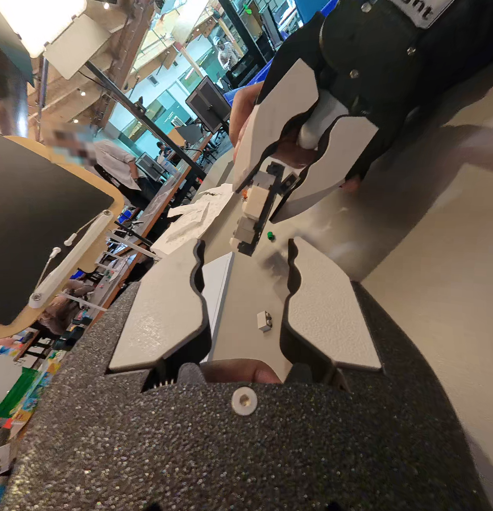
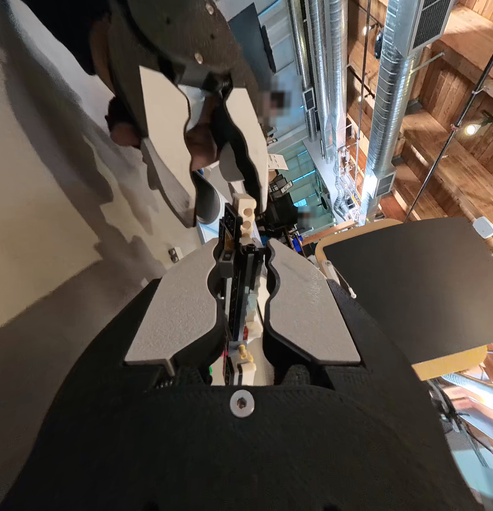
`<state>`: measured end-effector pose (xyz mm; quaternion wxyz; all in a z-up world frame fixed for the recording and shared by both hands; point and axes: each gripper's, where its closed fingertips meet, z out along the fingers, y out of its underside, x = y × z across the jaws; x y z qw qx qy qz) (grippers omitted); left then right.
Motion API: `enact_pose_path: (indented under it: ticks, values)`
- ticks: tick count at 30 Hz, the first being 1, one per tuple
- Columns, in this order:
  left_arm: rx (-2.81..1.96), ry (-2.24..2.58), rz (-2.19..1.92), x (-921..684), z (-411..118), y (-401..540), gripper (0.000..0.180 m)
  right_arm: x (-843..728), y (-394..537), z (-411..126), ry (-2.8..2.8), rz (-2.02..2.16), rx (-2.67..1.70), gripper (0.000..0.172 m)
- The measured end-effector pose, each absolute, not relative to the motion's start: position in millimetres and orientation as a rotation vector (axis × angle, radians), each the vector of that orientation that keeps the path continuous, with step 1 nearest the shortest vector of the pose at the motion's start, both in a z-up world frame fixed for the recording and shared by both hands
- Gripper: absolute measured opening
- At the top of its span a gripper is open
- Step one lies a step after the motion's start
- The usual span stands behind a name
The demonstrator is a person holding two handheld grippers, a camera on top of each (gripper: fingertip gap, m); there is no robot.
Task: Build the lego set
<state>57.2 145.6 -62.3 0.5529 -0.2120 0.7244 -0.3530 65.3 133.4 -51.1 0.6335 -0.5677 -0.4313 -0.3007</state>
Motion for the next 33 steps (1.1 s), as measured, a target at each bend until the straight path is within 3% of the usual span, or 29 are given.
enact_pose_path:
  ticks: [12, 18, 33]
  values:
    - [-0.497, 1.735, -0.895, 59.7, -70.4, 131.4, 0.053, 34.2, 119.7, -35.3, -0.997, -0.541, -1.207, 0.028]
    - [-0.387, 1.692, -0.973, 49.8, -57.6, 115.4, 0.023, 26.1, 116.1, -34.8, -0.994, -0.448, -1.206, 0.028]
    - [-0.287, 1.713, -0.756, 48.4, -59.4, 117.9, 0.020, 30.3, 111.2, -45.3, -1.083, -0.374, -1.287, 0.036]
